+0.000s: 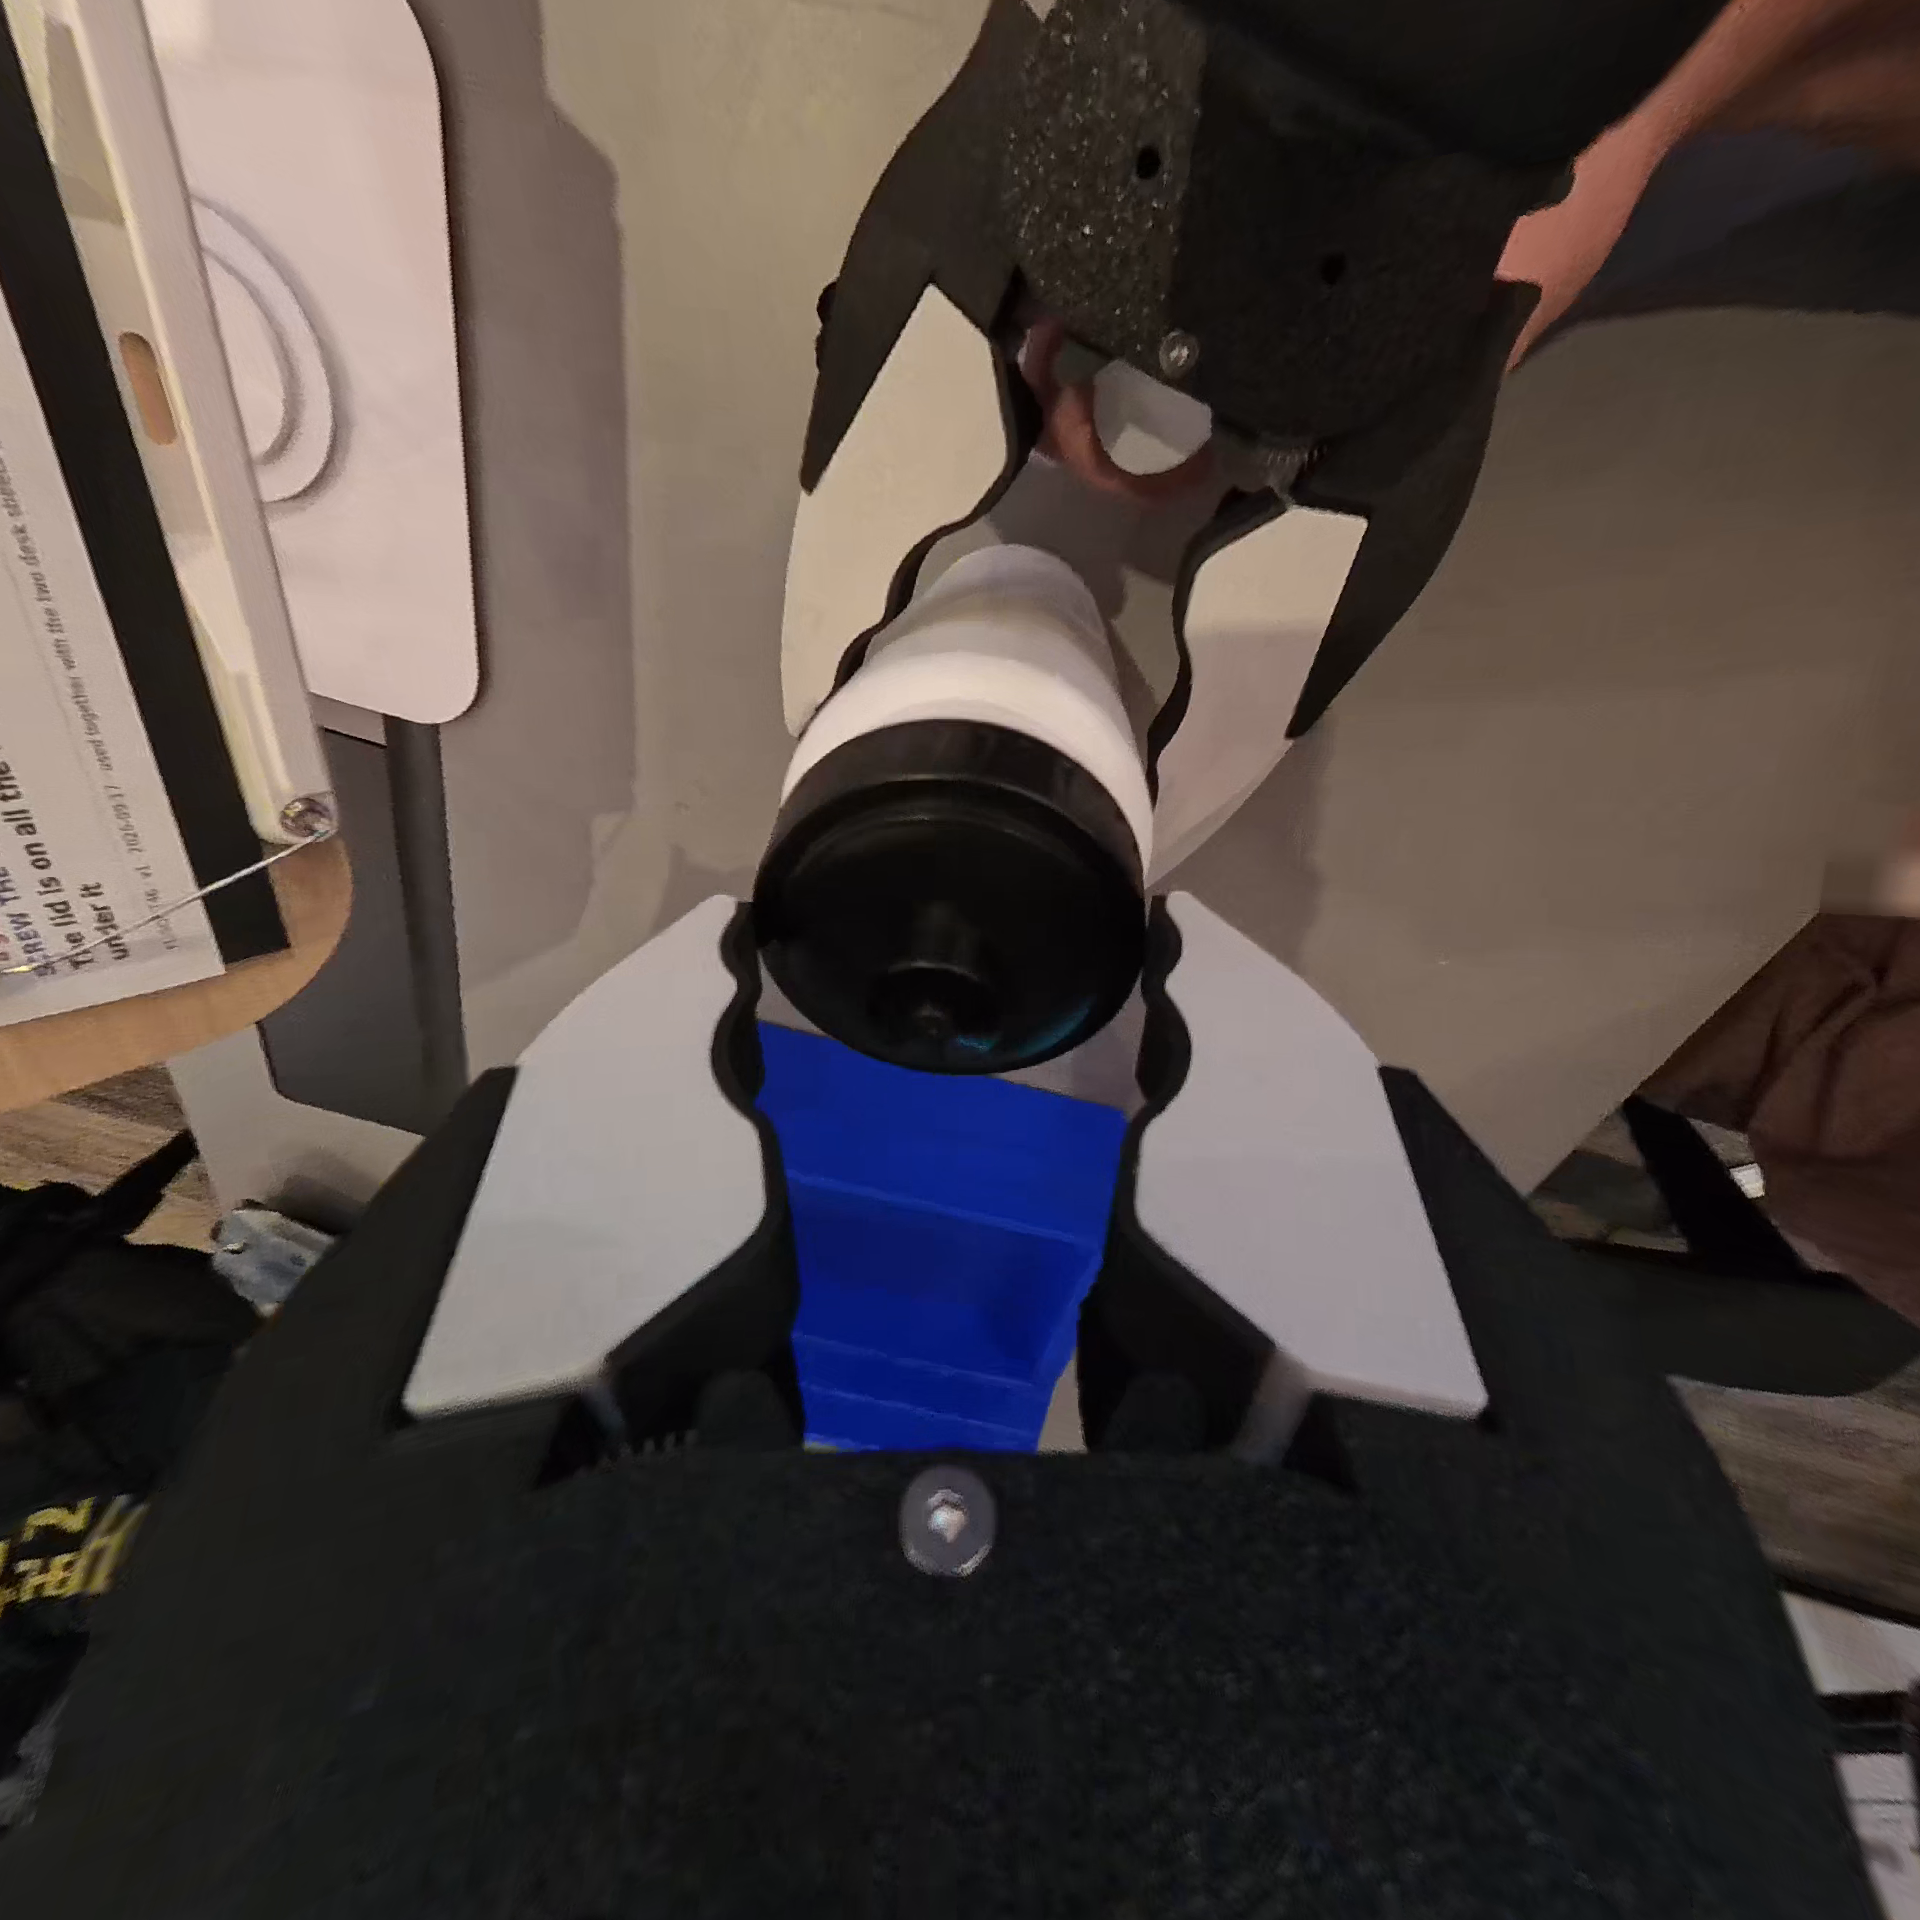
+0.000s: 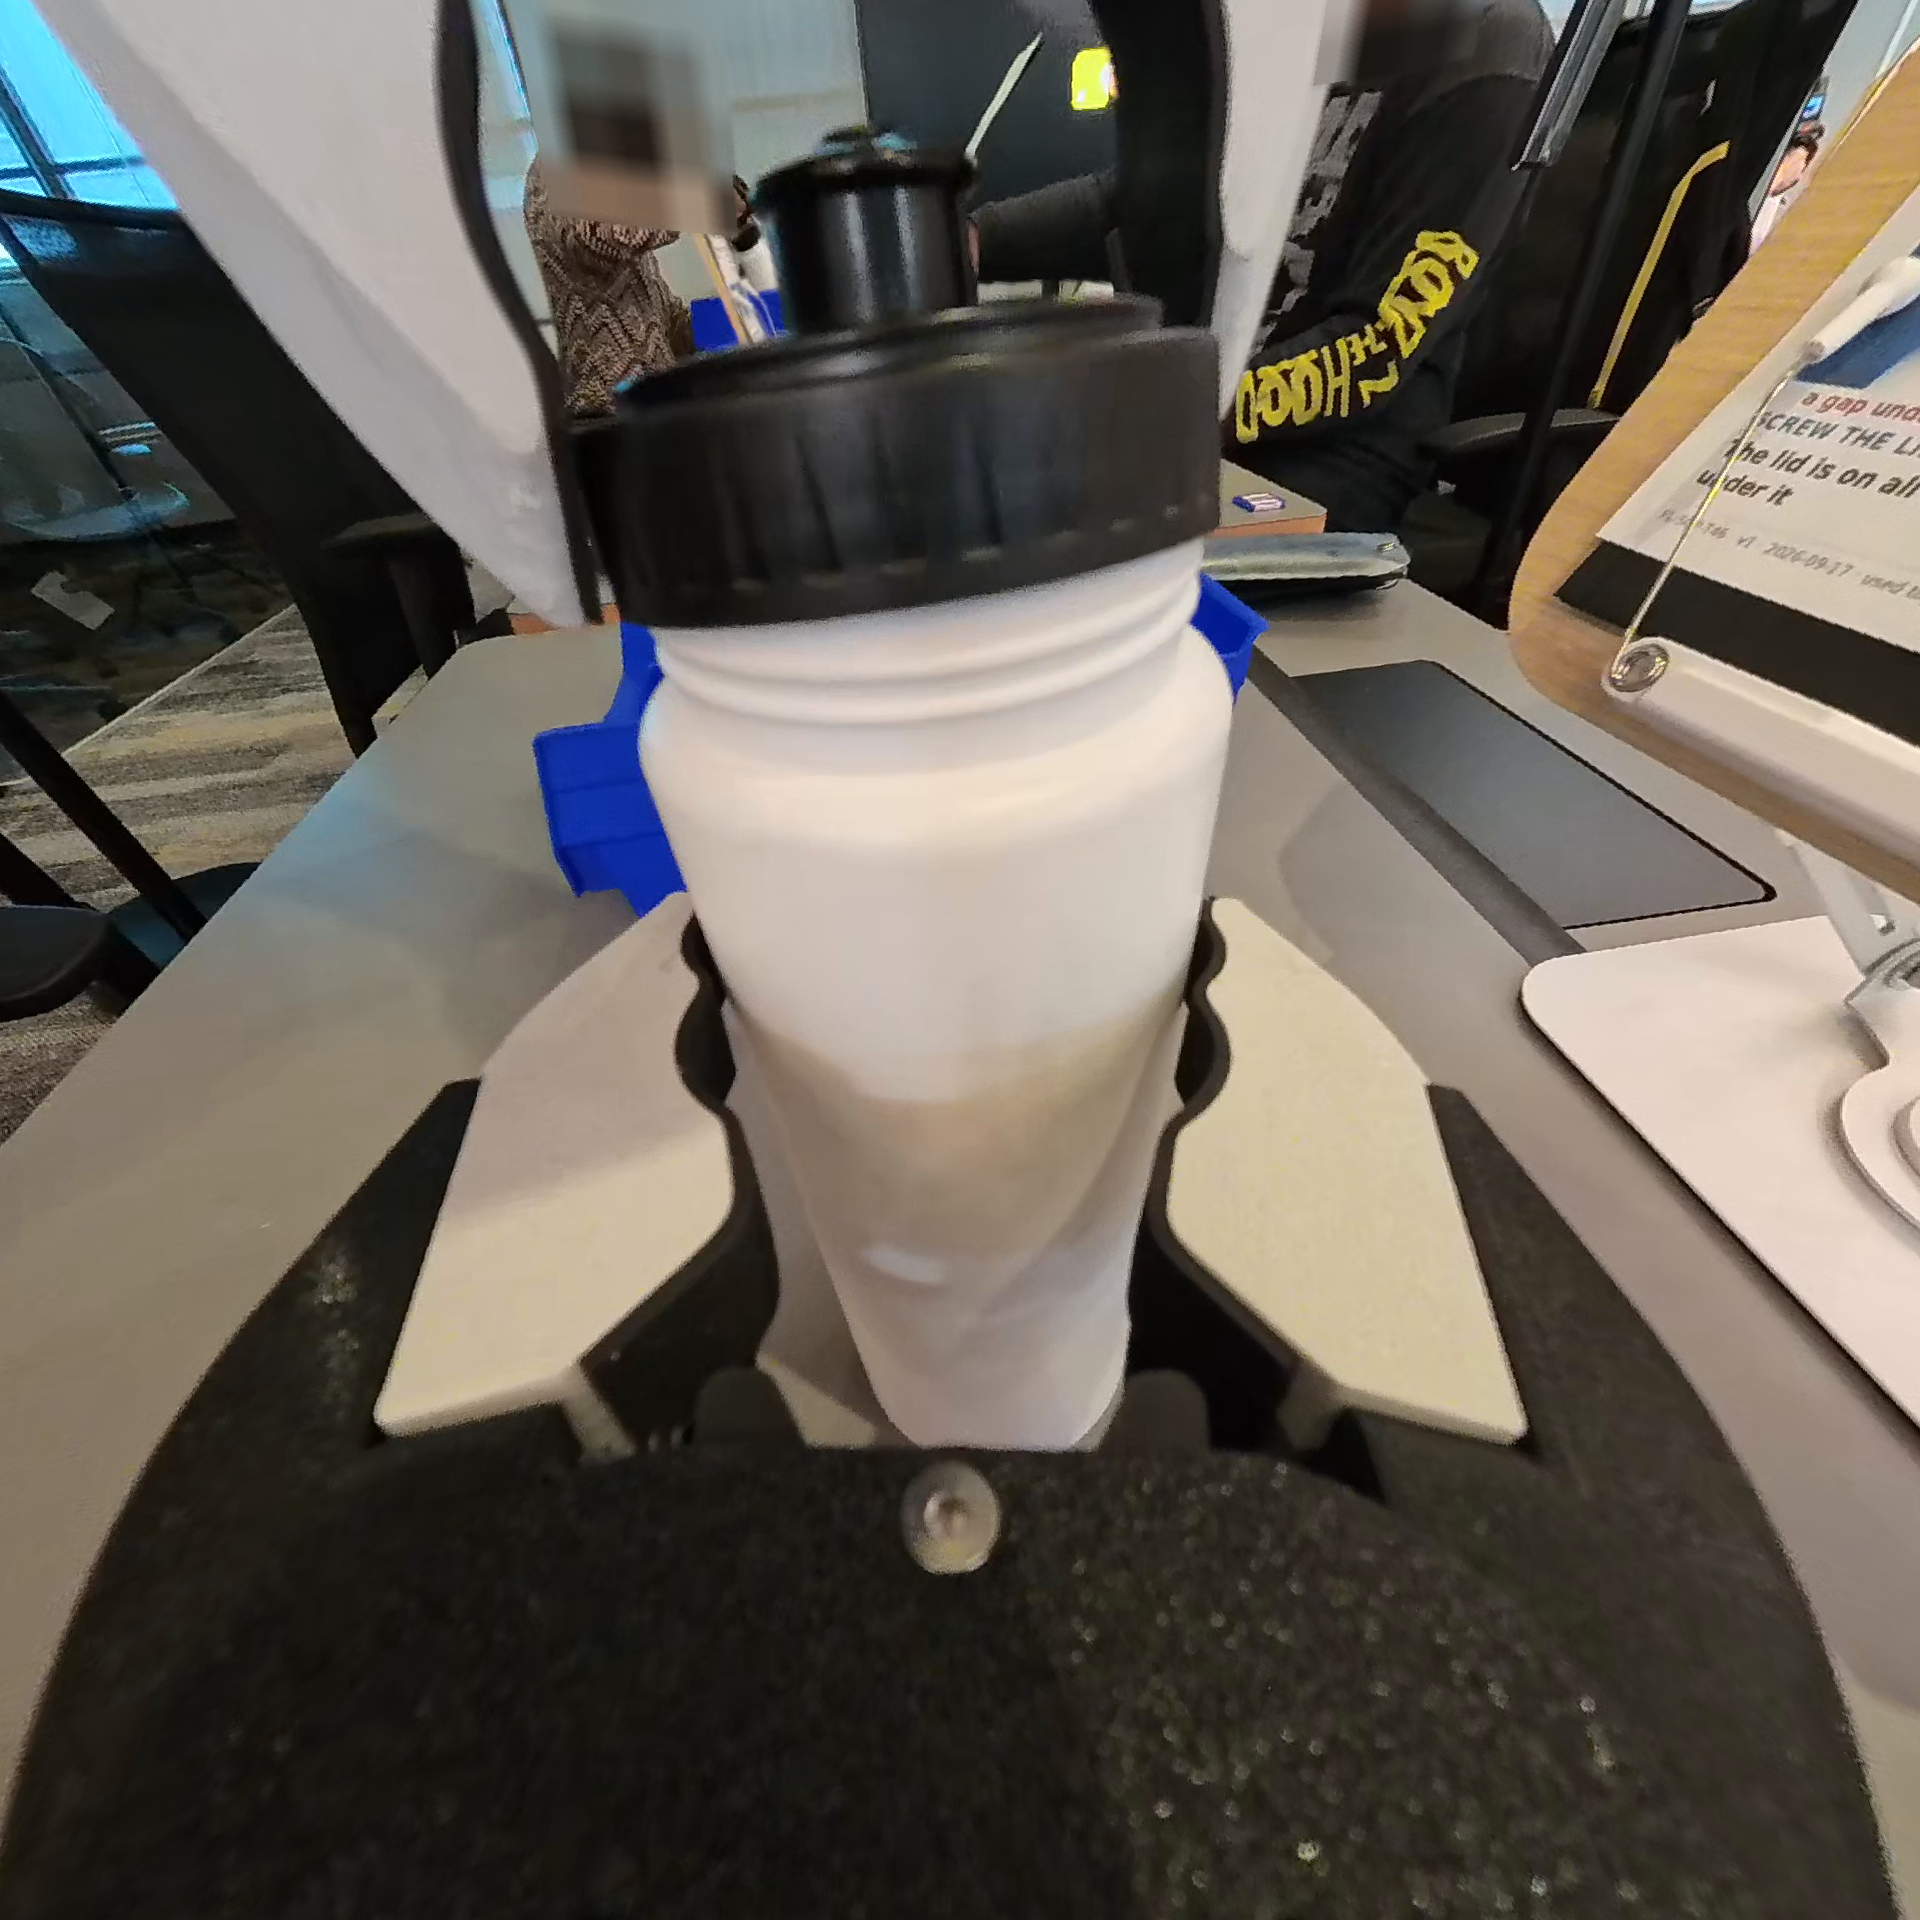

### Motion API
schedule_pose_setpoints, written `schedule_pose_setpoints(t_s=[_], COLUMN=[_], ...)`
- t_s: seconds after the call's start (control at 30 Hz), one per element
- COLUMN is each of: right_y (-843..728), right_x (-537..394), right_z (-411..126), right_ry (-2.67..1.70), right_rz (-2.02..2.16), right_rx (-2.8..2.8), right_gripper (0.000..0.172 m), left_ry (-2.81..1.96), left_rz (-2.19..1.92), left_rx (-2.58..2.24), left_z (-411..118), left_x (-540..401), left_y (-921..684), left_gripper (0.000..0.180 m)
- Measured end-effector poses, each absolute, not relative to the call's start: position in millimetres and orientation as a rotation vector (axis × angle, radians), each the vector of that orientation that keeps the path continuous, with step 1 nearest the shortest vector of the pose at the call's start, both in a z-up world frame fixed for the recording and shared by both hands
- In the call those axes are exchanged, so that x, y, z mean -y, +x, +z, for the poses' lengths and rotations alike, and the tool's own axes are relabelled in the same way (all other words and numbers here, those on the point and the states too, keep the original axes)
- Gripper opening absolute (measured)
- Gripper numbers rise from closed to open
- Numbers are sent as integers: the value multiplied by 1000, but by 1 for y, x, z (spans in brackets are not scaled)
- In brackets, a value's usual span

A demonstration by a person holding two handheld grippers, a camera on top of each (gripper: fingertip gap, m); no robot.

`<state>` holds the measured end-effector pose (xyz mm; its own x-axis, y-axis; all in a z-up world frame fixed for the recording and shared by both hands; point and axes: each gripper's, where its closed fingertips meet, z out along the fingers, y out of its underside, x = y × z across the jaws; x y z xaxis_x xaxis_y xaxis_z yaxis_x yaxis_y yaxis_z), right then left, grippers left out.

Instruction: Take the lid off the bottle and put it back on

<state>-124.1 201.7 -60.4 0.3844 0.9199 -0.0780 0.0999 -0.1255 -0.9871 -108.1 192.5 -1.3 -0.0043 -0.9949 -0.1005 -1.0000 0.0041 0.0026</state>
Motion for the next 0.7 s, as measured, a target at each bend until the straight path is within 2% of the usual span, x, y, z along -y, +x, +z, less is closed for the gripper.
schedule_pose_setpoints(t_s=[0.23,0.7], right_y=[-124,-124], right_x=[-202,-201], right_z=[-60,-60], right_ry=[-1532,-1530], right_rz=[927,928], right_rx=[944,946], right_gripper=[85,85], left_ry=[-1953,-1999], left_rz=[315,330], left_rx=[-2391,-2418], left_z=[0,-1], left_x=[-195,-193], left_y=[-110,-107], left_gripper=[70,70])
